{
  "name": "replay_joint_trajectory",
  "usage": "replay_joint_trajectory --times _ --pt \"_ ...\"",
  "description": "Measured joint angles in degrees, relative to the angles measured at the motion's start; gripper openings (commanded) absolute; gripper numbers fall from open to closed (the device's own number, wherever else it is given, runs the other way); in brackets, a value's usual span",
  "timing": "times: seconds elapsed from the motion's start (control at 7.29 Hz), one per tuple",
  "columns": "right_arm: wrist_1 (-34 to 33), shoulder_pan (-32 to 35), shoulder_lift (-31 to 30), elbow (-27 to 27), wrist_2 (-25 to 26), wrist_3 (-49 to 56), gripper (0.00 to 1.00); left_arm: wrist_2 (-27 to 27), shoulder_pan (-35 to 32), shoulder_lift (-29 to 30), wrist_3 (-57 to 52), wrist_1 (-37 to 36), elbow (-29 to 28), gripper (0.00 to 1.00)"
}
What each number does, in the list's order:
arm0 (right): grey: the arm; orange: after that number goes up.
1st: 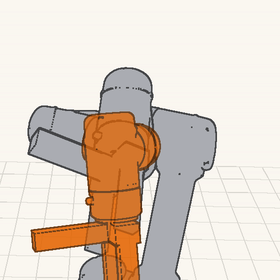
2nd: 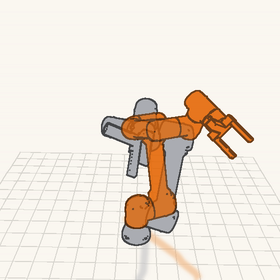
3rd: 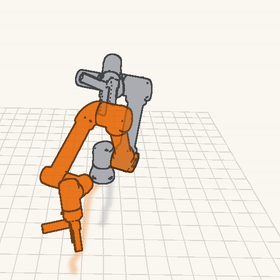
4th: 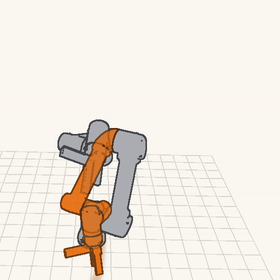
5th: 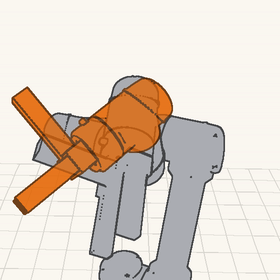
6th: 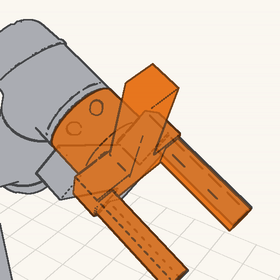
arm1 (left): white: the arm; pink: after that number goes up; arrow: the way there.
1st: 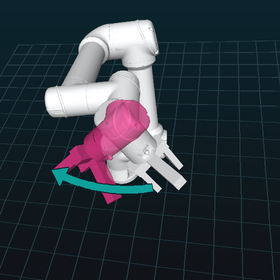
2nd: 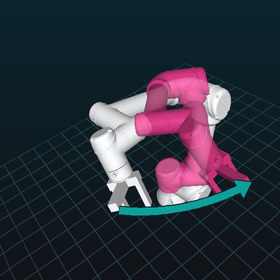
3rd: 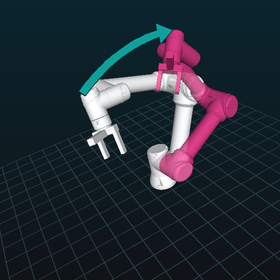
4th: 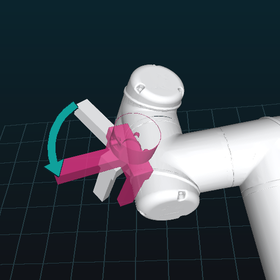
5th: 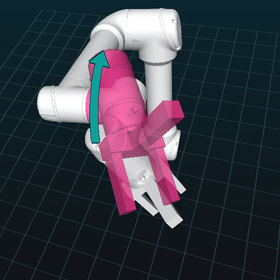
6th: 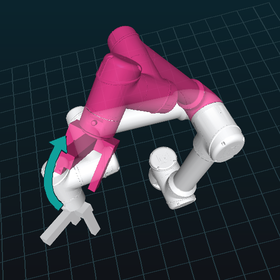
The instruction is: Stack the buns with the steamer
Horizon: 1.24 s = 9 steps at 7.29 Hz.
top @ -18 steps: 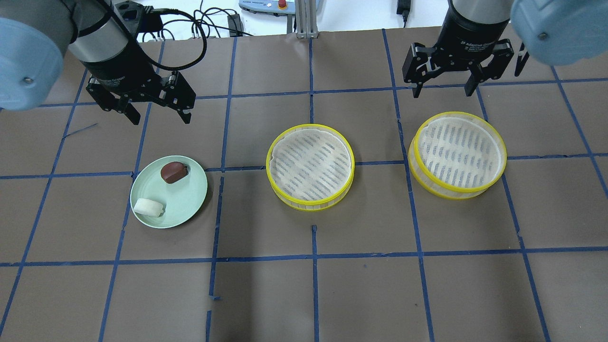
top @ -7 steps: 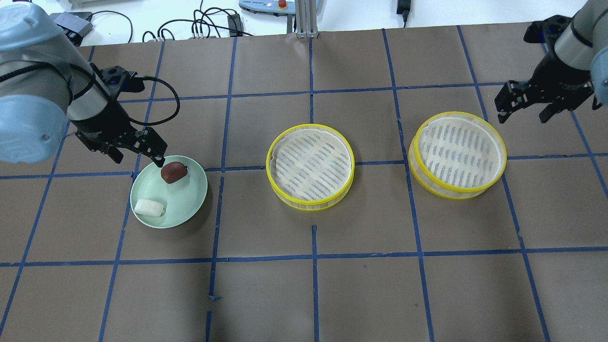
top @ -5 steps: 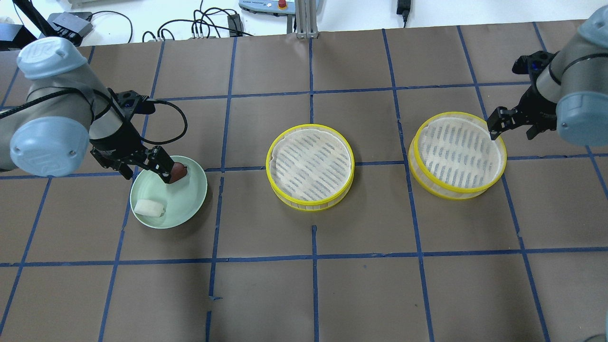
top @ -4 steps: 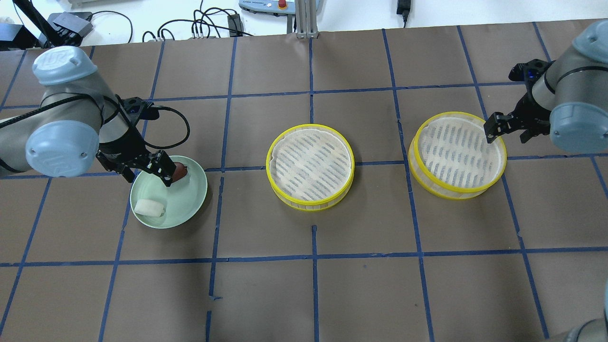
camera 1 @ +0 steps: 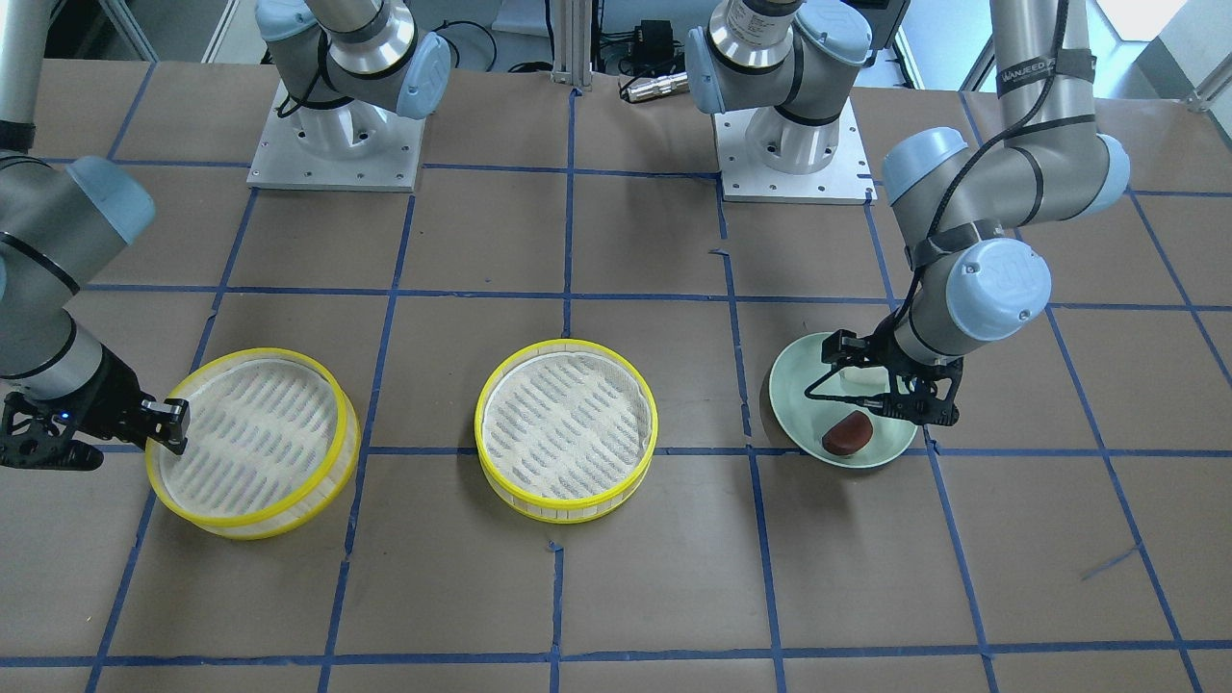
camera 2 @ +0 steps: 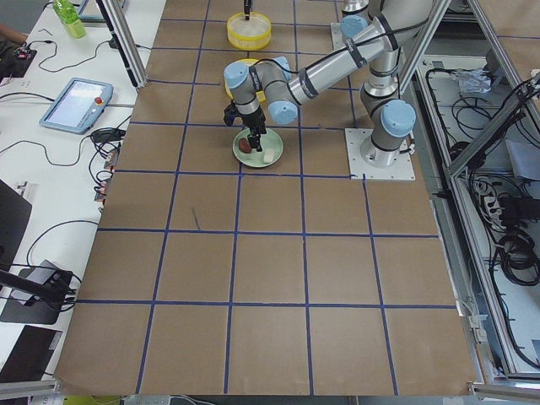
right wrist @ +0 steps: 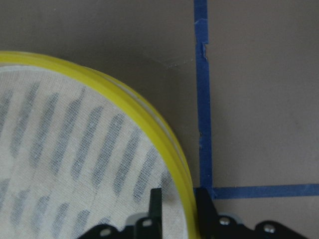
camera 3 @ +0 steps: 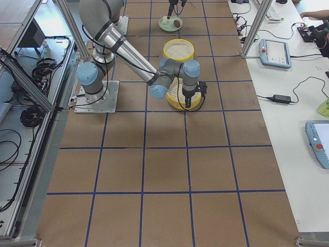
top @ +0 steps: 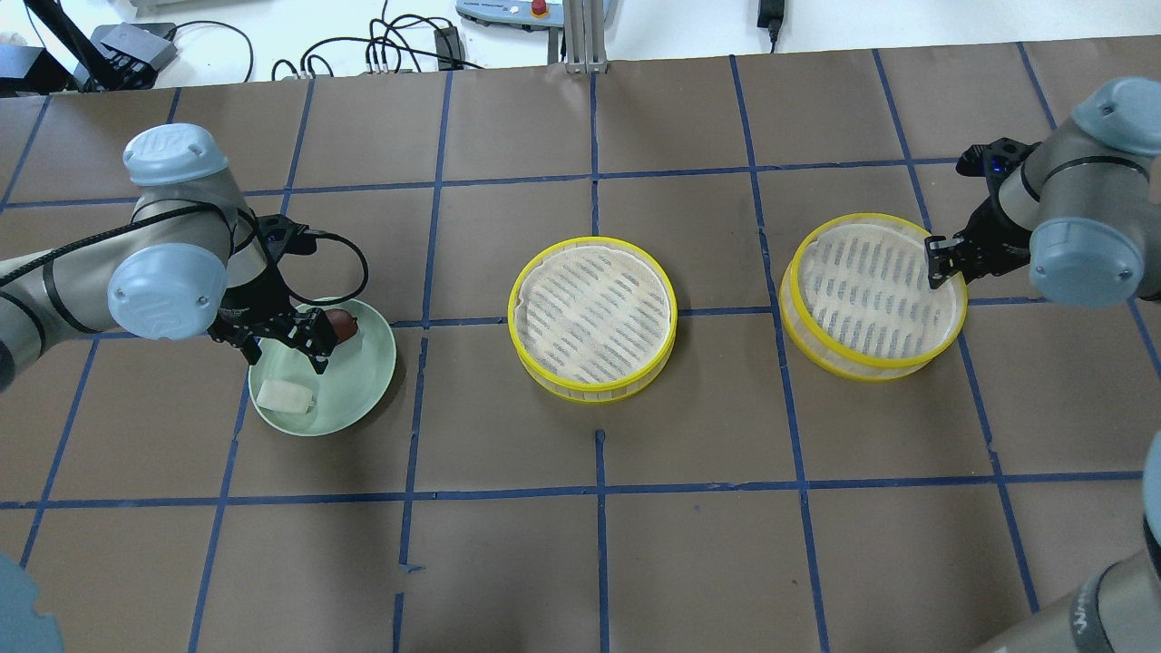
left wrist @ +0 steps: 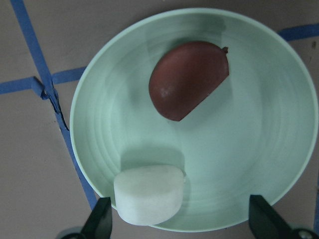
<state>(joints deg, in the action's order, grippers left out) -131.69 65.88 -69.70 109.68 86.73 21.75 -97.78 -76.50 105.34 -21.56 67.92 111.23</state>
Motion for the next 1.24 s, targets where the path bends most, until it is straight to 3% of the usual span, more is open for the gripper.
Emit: replay_joint_trajectory --times 0.55,1.1,1.24 --pt "2.27 -0.72 -0.69 -1.66 0.03 -0.07 0.07 -0.59 0.81 1.37 0.09 -3.63 1.79 0.09" --pt "14.76 1.64 -6.92 -7.15 0.11 -0.86 0.04 -2.1 0.31 -1.74 1.4 -4.07 0.21 0.09" --pt "15.76 2.98 -8.01 -7.31 0.35 -1.87 0.04 -1.93 -0.14 -3.77 1.89 -3.28 -0.37 0.64"
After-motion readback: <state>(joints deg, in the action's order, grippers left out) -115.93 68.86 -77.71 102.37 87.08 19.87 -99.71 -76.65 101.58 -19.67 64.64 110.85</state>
